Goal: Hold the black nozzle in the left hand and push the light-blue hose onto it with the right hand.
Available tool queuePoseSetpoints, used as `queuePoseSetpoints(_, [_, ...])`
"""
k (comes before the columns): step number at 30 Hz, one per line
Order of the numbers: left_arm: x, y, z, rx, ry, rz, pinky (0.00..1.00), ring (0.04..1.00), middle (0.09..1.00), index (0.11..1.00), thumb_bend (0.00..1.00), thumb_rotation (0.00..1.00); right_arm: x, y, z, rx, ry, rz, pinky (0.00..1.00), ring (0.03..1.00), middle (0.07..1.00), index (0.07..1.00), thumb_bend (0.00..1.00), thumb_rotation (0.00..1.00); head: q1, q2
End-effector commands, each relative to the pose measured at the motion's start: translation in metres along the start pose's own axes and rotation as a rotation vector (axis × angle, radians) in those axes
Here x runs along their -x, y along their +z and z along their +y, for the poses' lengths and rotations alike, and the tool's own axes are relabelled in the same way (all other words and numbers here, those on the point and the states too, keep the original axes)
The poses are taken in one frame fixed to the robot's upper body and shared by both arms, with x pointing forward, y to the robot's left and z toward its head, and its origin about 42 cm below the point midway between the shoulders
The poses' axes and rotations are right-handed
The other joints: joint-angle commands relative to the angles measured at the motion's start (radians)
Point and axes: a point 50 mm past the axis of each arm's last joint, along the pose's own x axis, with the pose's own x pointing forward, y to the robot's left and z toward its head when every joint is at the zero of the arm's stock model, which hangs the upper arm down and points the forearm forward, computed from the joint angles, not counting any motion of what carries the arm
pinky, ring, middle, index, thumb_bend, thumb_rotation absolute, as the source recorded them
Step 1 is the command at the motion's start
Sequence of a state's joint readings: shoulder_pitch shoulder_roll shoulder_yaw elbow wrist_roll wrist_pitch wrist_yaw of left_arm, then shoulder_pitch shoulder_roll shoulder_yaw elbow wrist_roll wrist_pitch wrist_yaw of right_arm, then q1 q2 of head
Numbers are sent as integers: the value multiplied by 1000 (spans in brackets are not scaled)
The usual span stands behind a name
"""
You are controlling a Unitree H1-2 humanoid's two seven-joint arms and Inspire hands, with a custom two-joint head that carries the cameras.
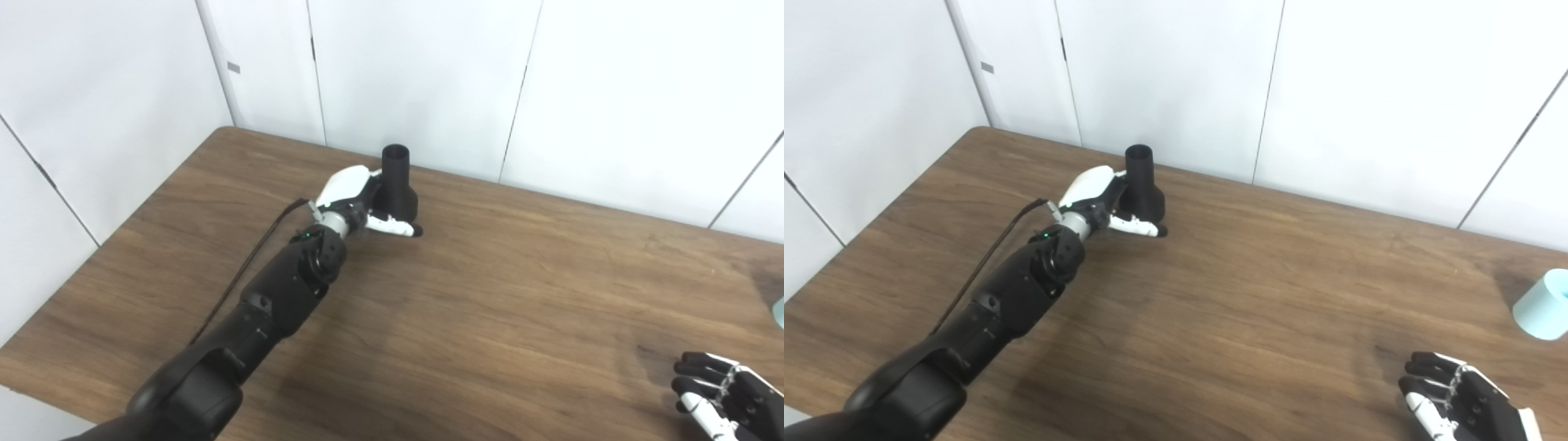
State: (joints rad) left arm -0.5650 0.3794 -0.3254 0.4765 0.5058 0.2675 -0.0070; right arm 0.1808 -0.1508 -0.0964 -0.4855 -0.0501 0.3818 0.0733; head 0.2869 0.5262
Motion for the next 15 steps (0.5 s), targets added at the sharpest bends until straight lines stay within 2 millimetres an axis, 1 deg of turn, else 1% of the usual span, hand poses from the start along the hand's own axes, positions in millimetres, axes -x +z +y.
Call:
queuePoseSetpoints(1, [28,-24,-83,102,-373,123,1000,938,904,888,1000,384,-2,19,-2,4,-15,-92,491,603,634,621,218,198,0,1])
queuePoseSetpoints(4, [27,-21,-84,93,-392,124,1000,951,914,890,1000,390,-2,19,-1,-16,-7,-98,499,606,638,626,214,158,0,1])
queuePoseSetpoints(6, [26,-19,-84,75,-397,120,1000,943,912,889,1000,397,-3,18,-1,-36,3,-114,500,607,642,632,198,74,-1,2])
queuePoseSetpoints(7, [26,-18,-85,74,-398,118,1000,929,904,885,1000,399,-3,17,-1,-37,7,-121,496,605,641,631,189,59,-3,0])
queuePoseSetpoints(9, [26,-17,-85,84,-397,113,1000,923,898,881,1000,389,-3,17,0,-39,9,-123,493,605,641,631,182,87,-5,0])
queuePoseSetpoints(12, [27,-17,-87,75,-378,79,1000,909,880,862,1000,379,-2,18,1,-48,9,-119,494,606,642,633,180,102,-9,1])
queuePoseSetpoints(14, [28,-18,-88,71,-335,49,1000,871,837,826,1000,340,-1,18,2,-51,9,-118,497,606,643,632,180,104,-10,2])
queuePoseSetpoints(15, [29,-20,-89,69,-311,32,1000,843,805,798,1000,305,-1,18,2,-53,10,-117,498,606,643,632,179,106,-11,2])
